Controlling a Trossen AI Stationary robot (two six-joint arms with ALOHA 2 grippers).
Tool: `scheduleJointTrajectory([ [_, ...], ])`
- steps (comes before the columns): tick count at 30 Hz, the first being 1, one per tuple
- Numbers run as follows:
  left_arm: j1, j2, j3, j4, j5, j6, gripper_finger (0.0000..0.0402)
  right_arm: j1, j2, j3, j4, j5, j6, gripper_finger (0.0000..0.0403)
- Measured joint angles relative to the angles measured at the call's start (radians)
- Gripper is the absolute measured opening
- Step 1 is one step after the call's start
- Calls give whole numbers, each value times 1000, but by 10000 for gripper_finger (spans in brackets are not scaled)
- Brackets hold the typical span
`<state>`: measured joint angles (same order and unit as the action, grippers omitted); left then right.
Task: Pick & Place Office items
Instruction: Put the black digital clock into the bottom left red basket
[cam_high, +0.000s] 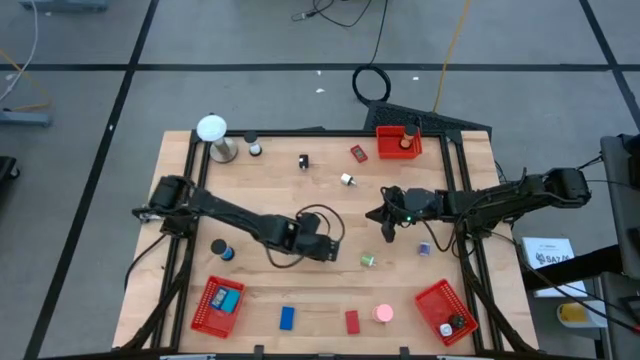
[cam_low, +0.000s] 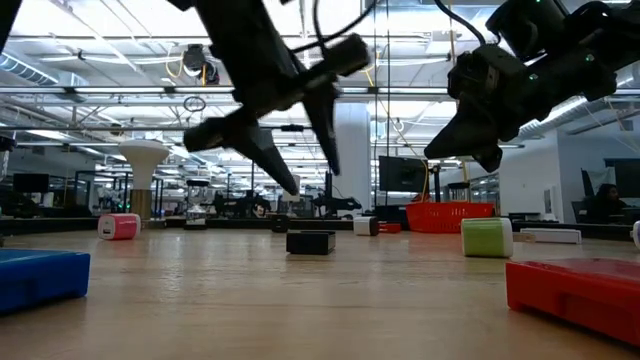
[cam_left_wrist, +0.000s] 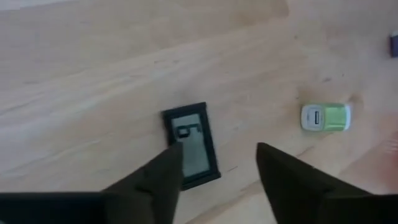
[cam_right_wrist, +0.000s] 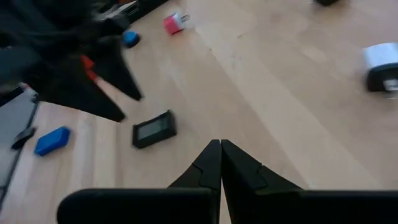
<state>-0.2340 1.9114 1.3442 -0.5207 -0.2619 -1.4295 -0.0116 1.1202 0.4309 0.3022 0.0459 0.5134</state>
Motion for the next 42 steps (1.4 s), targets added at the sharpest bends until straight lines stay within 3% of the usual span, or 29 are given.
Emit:
scheduleJointTrajectory([
  [6, 5, 92, 88, -107, 0, -80, 283, 0, 0, 0, 0, -50, -12, 0],
  [13, 4, 149, 109, -103, 4, -162, 297, 0, 0, 0, -17, -77, -40, 0],
  [18, 5, 164, 109, -116, 25, -180, 275, 0, 0, 0, -23, -77, -46, 0],
  [27, 5, 161, 112, -251, 63, -148, 185, 0, 0, 0, -48, -78, -59, 0],
  [31, 7, 149, 111, -286, 86, -132, 173, 0, 0, 0, -48, -78, -66, 0],
  [42, 22, 103, 107, -285, 131, -145, 271, 0, 0, 0, -53, -78, -81, 0],
])
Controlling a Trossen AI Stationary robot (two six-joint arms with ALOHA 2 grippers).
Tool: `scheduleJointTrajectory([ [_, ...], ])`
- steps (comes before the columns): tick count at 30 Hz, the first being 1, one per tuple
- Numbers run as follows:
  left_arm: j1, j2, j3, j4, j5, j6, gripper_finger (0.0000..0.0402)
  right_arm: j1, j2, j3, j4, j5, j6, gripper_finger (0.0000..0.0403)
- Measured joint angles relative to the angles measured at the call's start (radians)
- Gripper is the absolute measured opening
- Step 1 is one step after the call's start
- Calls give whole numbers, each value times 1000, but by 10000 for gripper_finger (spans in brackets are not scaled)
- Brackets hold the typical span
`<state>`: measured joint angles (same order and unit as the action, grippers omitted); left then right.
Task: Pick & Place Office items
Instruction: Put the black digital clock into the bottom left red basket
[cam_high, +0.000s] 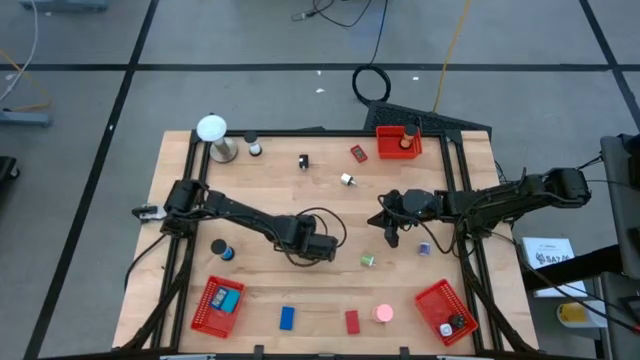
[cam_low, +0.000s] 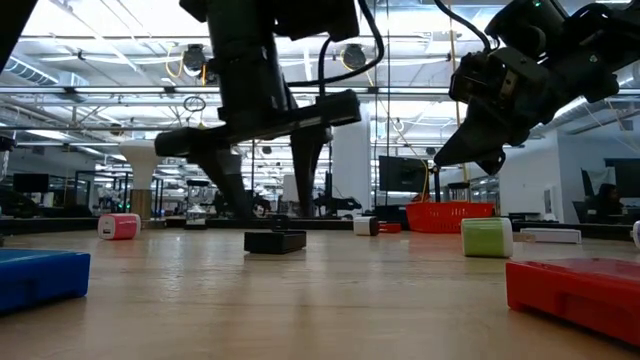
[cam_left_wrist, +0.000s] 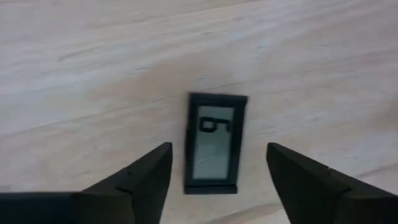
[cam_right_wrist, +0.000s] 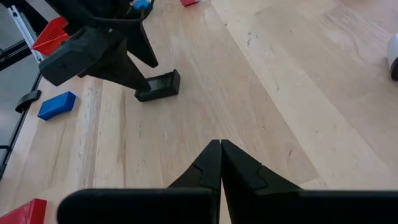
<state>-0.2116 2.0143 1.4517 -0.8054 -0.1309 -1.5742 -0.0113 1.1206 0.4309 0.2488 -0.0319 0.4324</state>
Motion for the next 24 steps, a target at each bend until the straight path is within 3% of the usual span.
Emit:
scheduleJointTrajectory([
  [4, -3, 19, 0, 23, -27, -25, 293, 0, 0, 0, 0, 0, -3, 0],
  [9, -4, 59, 0, 57, -31, -40, 286, 0, 0, 0, 0, 0, -7, 0],
  [24, -3, 56, 1, 33, 0, 11, 137, 0, 0, 0, 0, 1, -4, 0],
])
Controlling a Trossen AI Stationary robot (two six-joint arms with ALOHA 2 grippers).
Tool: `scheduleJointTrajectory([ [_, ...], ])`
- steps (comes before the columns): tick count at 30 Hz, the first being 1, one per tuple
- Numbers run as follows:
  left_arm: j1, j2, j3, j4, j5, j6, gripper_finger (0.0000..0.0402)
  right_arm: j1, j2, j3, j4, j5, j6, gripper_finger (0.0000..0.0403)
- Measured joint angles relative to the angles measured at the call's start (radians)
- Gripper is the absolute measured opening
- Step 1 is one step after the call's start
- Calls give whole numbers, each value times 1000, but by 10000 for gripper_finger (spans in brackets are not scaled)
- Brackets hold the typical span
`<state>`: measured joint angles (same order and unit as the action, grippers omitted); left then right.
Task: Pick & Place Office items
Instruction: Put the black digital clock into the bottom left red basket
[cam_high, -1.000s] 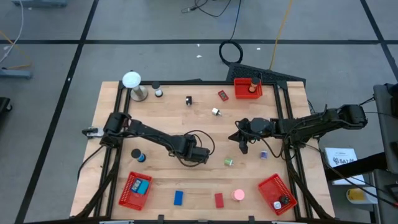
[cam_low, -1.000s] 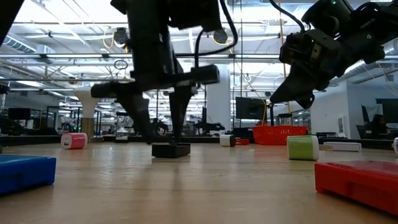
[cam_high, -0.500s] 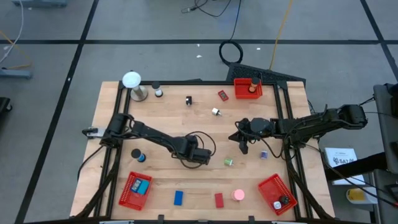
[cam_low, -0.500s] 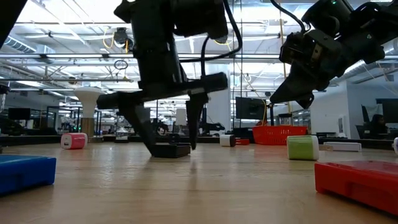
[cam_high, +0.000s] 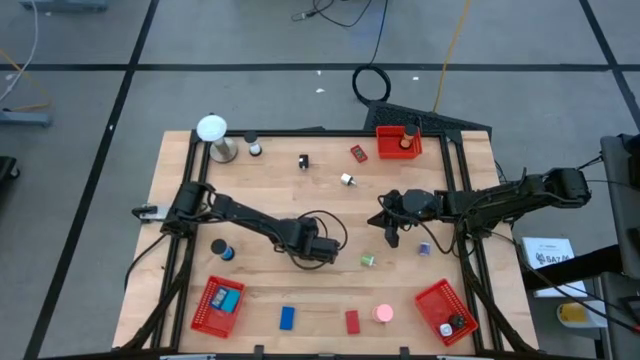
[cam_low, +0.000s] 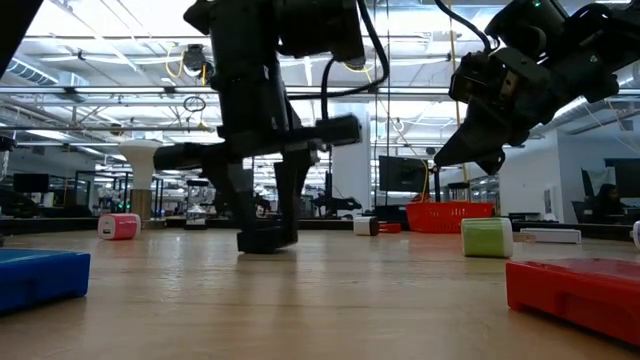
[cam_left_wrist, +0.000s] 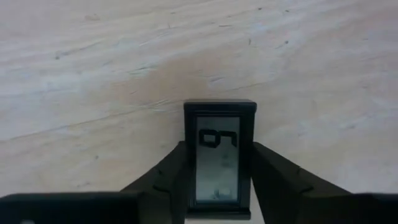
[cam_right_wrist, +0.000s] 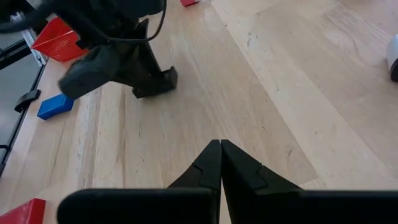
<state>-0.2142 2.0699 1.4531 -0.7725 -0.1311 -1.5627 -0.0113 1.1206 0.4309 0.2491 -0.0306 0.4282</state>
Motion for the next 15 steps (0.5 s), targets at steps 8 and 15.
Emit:
scheduleJointTrajectory([
  [8, -32, -181, 0, -69, 8, 86, 135, 0, 0, 0, 2, 2, 4, 0],
  [15, -214, -355, -1, -167, 26, -40, 135, 0, 0, 0, 9, 6, 4, 0],
])
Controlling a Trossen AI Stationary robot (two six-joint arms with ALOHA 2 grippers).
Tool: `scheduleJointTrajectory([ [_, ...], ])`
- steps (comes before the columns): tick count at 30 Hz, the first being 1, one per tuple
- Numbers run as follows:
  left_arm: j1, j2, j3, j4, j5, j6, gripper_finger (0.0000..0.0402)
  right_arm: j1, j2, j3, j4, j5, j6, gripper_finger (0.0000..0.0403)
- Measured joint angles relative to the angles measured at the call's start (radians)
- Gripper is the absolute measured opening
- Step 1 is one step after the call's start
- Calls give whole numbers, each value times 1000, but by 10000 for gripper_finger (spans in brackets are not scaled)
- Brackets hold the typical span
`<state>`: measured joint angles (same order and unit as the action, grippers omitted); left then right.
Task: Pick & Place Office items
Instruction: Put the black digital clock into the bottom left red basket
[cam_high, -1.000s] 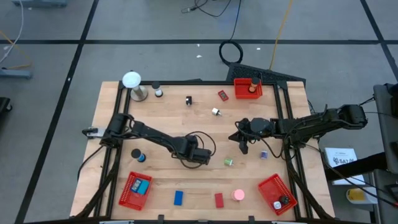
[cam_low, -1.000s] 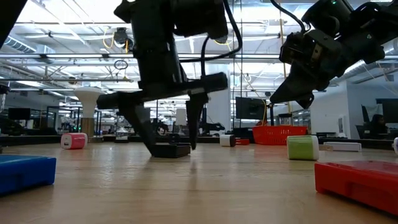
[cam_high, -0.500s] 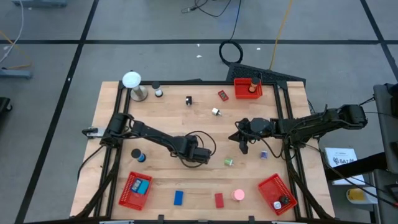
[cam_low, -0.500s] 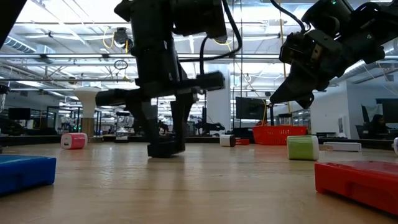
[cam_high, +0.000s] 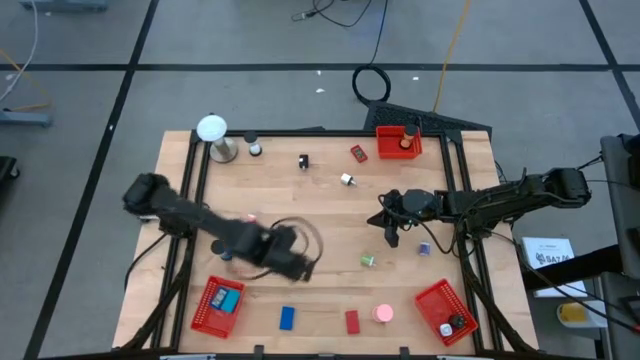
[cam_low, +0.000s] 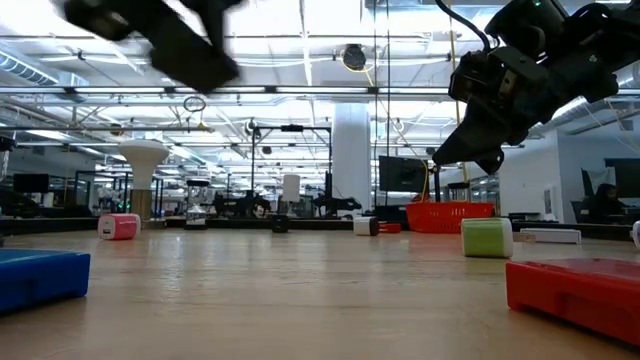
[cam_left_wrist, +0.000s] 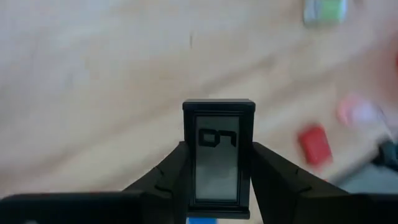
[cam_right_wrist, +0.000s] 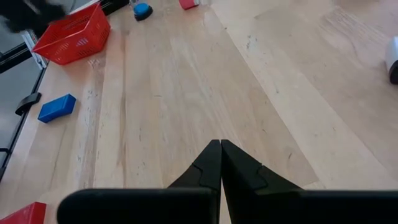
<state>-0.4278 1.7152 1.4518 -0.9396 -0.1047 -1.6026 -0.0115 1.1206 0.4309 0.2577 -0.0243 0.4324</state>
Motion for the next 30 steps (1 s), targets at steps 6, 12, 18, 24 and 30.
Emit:
scheduleJointTrajectory([
  [6, -232, -40, 0, -82, -4, -269, 135, 0, 0, 0, 0, 1, -1, 0],
  [12, -427, -8, 0, -221, 11, -496, 135, 0, 0, 0, 2, 22, -5, 0],
  [18, -550, -11, -6, -314, 9, -700, 135, 0, 0, 0, 3, 24, -3, 0],
  [24, -597, -11, -90, -257, -1, -718, 135, 0, 0, 0, 4, 28, -2, 0],
  [30, -597, -11, -204, -109, -47, -704, 135, 0, 0, 0, 4, 28, 1, 0],
])
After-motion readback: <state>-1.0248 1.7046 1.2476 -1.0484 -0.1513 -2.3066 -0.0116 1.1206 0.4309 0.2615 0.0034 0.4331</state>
